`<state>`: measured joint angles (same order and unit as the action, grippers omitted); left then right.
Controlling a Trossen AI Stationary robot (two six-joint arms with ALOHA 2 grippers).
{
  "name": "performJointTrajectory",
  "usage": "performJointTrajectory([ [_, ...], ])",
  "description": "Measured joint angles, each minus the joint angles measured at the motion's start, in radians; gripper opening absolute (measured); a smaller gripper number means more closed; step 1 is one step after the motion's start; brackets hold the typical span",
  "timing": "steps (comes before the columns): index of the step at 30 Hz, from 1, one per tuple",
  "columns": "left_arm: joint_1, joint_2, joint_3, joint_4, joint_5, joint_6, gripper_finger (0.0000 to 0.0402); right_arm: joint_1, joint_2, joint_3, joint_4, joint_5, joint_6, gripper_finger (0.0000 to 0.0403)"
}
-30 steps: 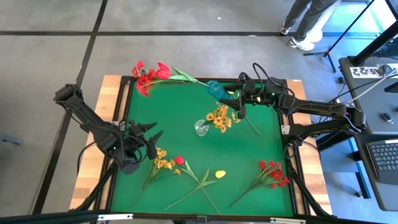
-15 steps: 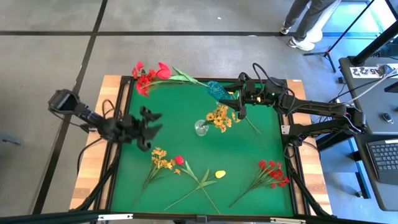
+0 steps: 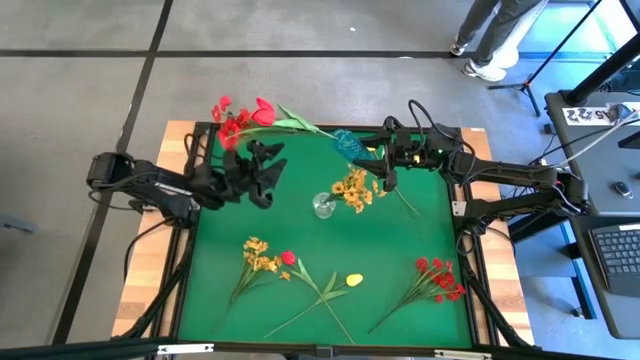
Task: Sort flowers into vase by color
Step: Adjust the flowers in the blue vase
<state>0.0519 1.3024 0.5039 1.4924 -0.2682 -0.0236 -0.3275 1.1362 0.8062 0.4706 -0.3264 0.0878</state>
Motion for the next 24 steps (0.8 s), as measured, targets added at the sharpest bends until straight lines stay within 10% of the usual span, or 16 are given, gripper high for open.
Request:
performJointTrajectory([
  [24,0.005,0.007,0.084,-0.202,-0.034,-0.060,0.0219,0.001,0.000,0.000,-0.022,-0.007,0.012,0.0241],
])
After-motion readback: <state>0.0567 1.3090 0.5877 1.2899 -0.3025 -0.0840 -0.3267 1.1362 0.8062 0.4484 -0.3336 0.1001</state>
